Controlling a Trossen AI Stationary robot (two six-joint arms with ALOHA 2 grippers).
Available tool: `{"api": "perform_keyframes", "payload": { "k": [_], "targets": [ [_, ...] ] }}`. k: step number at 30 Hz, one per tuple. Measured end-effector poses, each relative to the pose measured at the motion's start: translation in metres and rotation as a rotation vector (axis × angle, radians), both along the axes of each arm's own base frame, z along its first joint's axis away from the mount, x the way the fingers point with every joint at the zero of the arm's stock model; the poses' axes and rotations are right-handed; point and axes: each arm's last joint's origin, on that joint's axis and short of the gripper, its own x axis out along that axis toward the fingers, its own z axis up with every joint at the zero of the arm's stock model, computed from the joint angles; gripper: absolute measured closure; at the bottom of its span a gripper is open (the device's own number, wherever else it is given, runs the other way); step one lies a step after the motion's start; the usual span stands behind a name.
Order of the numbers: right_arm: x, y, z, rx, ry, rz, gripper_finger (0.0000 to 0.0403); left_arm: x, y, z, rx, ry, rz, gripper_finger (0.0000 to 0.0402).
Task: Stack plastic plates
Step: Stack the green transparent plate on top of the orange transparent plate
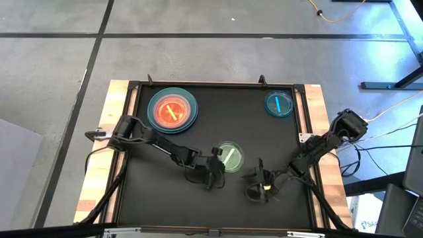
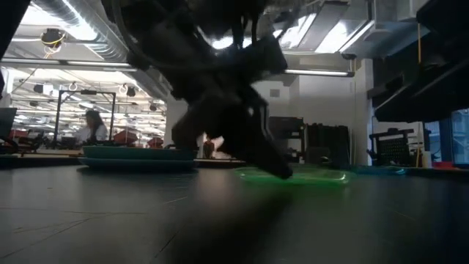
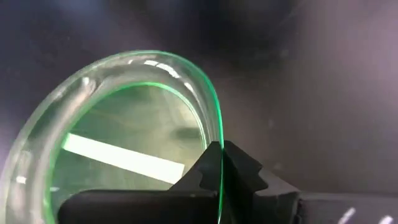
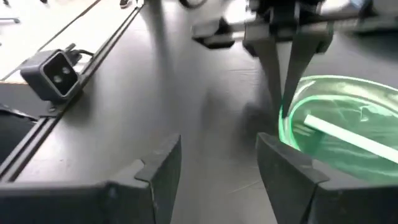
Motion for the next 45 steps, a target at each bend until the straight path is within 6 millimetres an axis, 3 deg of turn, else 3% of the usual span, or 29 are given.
{"api": "perform_keyframes", "payload": {
  "k": [7, 17, 25, 31, 36, 45],
  "targets": [
    [0.0, 0.001, 0.001, -0.003, -0.008, 0.006, 0.0205, -0.014, -0.007, 0.028, -0.002, 0.009, 0.017, 0.04],
    [0.0, 0.001, 0.001, 0.002, -0.013, 0.0, 0.0205, -0.056, -0.011, 0.04, 0.019, -0.002, 0.058, 0.0401],
    [0.001, -0.001, 0.002, -0.025, -0.043, -0.064, 0.0205, -0.098, -0.005, 0.096, 0.037, -0.114, 0.142, 0.0401],
    [0.001, -0.003, 0.003, -0.06, -0.06, -0.116, 0.0205, -0.129, 0.016, 0.123, 0.122, -0.154, 0.266, 0.0401],
    [0.001, -0.005, 0.002, -0.089, -0.073, -0.163, 0.0205, -0.149, 0.047, 0.112, 0.157, -0.114, 0.423, 0.0401],
    [0.01, -0.016, -0.003, -0.099, -0.052, -0.218, 0.0205, -0.178, 0.111, 0.048, 0.192, 0.025, 0.707, 0.0401]
  ]
}}
